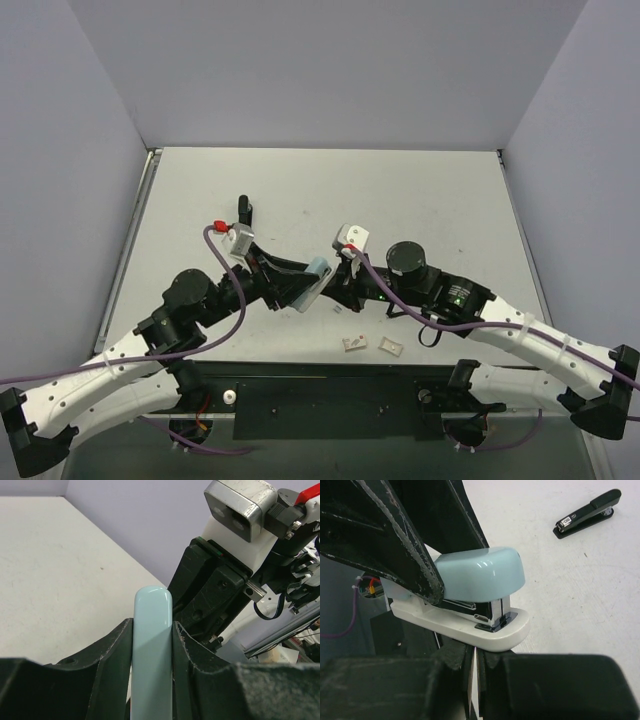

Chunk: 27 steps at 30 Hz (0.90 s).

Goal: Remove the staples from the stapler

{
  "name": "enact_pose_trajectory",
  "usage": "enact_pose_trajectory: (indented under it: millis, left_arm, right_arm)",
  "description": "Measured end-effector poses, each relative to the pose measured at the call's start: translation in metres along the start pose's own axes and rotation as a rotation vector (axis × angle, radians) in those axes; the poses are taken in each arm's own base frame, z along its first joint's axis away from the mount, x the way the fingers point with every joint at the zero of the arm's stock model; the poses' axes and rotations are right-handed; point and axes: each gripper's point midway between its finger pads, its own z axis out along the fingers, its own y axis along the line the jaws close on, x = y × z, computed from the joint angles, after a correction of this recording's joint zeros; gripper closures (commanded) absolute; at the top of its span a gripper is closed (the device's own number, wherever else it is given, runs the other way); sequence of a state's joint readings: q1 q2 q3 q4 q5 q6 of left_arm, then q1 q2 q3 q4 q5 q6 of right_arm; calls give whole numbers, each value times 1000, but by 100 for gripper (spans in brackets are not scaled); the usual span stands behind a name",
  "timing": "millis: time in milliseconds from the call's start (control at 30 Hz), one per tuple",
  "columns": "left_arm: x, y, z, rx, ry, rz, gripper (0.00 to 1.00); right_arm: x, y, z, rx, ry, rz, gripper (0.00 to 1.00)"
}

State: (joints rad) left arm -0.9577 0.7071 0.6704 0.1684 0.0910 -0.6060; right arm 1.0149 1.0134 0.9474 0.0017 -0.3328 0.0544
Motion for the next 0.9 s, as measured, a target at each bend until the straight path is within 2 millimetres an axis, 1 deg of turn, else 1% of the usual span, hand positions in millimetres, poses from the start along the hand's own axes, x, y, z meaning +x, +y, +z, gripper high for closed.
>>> enact_pose_trajectory:
  millis: [100,200,300,367,533,600,667,767,867,900]
  left_arm:
    - [12,3,2,-14,46,3,100]
    - [18,3,4,-22,78,7,100]
    - [17,3,9,-40,94,25,100]
    - [21,11,12,-83,114,38,100]
    - [31,45,19,-239,158,93,100]
    - [31,61,23,-313,160,123,100]
    - [28,75,27,-378,155,155,100]
    - [19,98,33,-481,135,202,100]
    - [9,126,39,-585,118,242,100]
    - [7,139,40,-624,119,252,100]
  right_arm:
    - [14,-2,-4,12,-2,21,100]
    - [23,-3,-10,29,-21,33,100]
    - [25,-7,-18,61,-63,46,100]
    - [21,-11,-25,84,-105,57,100]
    - [19,-19,-42,146,-182,93,100]
    - [25,-23,-44,169,-186,117,100]
    - [37,-27,-43,191,-170,143,100]
    - [59,-31,-40,215,-135,183,100]
    - [85,-34,-36,233,-85,221,100]
    - [92,-34,-35,237,-73,236,100]
